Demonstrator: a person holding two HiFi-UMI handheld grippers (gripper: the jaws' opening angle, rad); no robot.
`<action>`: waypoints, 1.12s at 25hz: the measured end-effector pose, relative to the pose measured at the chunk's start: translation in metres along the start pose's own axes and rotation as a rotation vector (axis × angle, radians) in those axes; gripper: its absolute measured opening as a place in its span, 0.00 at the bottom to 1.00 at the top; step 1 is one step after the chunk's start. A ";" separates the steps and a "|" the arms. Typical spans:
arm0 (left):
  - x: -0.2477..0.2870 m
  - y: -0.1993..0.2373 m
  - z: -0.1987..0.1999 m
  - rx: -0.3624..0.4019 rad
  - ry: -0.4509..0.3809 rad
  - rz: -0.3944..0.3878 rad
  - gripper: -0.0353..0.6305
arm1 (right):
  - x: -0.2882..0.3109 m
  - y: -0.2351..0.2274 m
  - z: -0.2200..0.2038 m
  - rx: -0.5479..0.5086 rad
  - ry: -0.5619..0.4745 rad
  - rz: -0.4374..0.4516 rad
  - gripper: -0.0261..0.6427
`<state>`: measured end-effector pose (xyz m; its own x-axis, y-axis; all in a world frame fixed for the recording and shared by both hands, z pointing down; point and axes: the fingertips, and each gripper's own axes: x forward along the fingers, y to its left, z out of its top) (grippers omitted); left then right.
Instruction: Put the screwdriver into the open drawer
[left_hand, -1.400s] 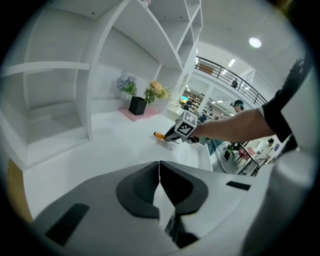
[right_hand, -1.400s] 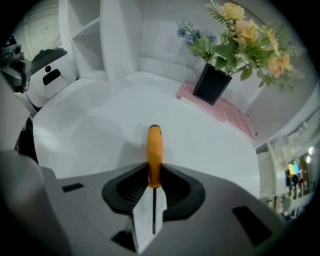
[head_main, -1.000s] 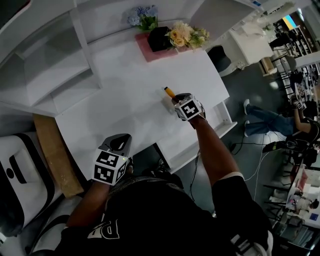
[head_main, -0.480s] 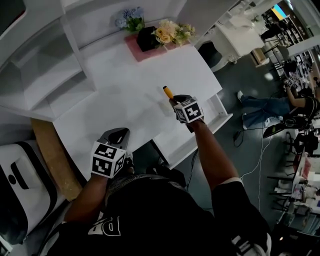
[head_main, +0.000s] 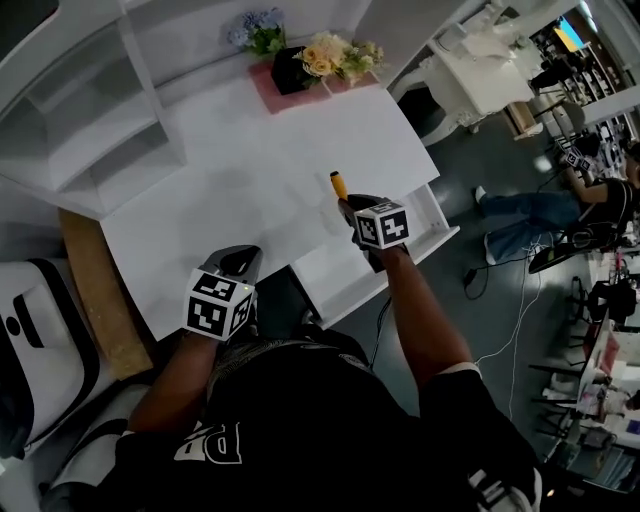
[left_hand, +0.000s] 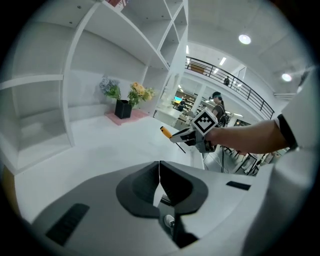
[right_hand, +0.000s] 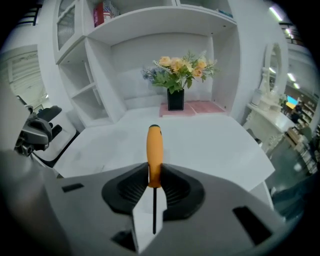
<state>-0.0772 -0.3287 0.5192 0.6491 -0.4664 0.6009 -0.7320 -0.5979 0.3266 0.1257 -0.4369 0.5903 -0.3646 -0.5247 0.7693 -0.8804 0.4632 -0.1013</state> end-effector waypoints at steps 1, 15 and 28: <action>0.002 -0.004 -0.004 -0.008 0.004 0.006 0.08 | -0.002 0.001 -0.006 0.005 0.001 0.010 0.17; 0.008 -0.057 -0.025 -0.105 -0.025 0.094 0.08 | -0.025 0.017 -0.069 0.088 -0.006 0.166 0.17; 0.007 -0.087 -0.049 -0.111 -0.024 0.199 0.08 | -0.024 0.038 -0.132 0.167 0.081 0.280 0.17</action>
<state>-0.0191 -0.2476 0.5304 0.4935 -0.5840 0.6446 -0.8634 -0.4181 0.2823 0.1408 -0.3124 0.6516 -0.5801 -0.3317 0.7440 -0.7893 0.4546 -0.4128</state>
